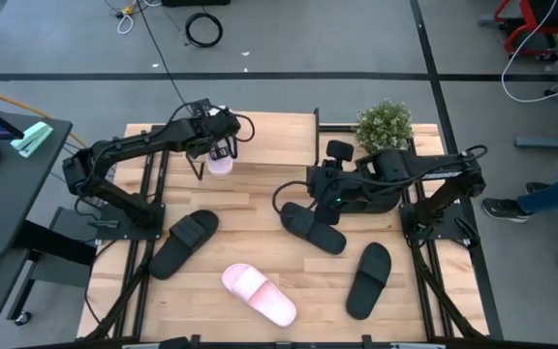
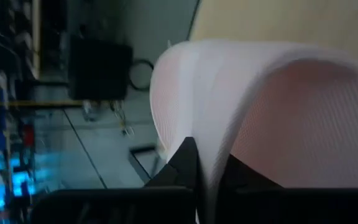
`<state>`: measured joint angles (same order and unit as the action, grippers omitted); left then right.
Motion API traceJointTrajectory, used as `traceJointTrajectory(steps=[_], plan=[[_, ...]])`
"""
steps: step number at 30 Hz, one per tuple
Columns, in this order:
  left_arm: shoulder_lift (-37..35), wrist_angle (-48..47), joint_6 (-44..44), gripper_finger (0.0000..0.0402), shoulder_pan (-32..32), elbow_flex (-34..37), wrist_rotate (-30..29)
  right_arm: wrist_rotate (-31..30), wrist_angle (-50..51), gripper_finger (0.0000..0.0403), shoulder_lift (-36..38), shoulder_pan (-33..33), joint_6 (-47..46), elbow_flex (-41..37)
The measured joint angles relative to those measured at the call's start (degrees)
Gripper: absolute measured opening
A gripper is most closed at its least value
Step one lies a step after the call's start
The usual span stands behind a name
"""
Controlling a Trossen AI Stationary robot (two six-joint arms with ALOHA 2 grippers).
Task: Pick and place slides into the shelf
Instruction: Put the pink slide on the shelf
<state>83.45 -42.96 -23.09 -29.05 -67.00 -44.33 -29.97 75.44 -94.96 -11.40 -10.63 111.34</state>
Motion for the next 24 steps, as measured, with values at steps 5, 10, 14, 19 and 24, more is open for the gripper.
traceJointTrajectory(steps=[5, 10, 14, 19, 24], plan=[[-0.7, -2.07, 2.73, 0.0018, -1.07, 0.0, -0.96, -0.01, -0.02, 0.0154, 0.0, 0.0, -0.25, -1.17], [-1.32, -2.24, 1.33, 0.0013, -2.4, 0.02, -2.33, -0.01, -0.02, 0.0154, 0.0, 0.02, -1.4, -1.19], [-1.47, -4.0, -1.18, 0.0016, -2.94, 0.02, -2.4, -0.01, -0.02, 0.0154, 0.0, 0.01, -1.39, -1.19], [-1.5, -7.49, -1.34, 0.0055, -3.05, 0.0, -2.96, -0.02, -0.03, 0.0154, 0.0, 0.01, -1.38, -1.19], [-1.5, -8.4, -0.95, 0.0085, -3.04, 0.0, -2.78, -0.01, -0.04, 0.0154, 0.0, 0.0, -1.35, -1.19]])
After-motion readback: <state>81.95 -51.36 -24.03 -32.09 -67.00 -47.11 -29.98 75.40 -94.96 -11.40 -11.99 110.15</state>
